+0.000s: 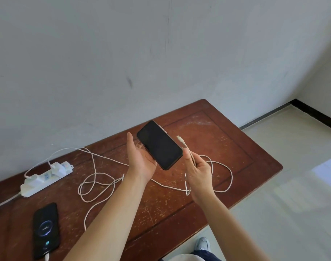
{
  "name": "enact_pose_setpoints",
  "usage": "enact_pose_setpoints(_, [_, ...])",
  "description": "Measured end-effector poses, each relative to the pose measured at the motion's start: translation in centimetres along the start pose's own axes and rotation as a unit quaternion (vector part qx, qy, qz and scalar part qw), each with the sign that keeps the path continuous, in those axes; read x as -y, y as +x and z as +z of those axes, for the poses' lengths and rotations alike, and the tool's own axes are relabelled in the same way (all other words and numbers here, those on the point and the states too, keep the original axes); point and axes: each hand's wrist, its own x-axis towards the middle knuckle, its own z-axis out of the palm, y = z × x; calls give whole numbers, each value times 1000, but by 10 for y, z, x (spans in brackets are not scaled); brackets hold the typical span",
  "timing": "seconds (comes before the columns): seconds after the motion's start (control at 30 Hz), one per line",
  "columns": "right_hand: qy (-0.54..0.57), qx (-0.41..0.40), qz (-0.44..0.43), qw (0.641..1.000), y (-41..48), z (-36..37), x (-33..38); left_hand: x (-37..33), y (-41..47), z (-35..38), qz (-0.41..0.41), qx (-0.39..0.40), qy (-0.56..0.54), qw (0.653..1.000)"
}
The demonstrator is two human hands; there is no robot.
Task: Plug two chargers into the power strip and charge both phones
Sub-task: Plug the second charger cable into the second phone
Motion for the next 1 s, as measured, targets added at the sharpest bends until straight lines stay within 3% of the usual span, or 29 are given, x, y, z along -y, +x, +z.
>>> enact_pose_setpoints(0.13, [48, -33, 4, 998, -5, -11, -8, -9, 4, -11, -31, 23, -52, 998])
enact_pose_setpoints(0.3, [95, 33, 21, 995, -6, -21, -10, -11, 7, -17, -52, 88, -161, 982])
enact_pose_setpoints(0.43, [50, 58, 1, 997, -12, -13, -7, -10, 9, -9, -61, 126, -175, 975])
enact_pose_setpoints(0.53, [18, 59, -19, 998, -17, -5, -4, -7, 8, 0, -63, 111, -174, 976])
enact_pose_setpoints(0.67, [-19, 93, -33, 995, -24, 0, -5, -6, 6, 8, -58, 32, -179, 982])
enact_pose_setpoints(0.8, [-41, 111, -3, 993, -27, 3, -6, -4, 6, 11, -27, -26, -154, 987])
enact_pose_setpoints(1.0, [-36, 106, 21, 993, -28, 11, -3, -1, 3, 11, -4, -26, -159, 987])
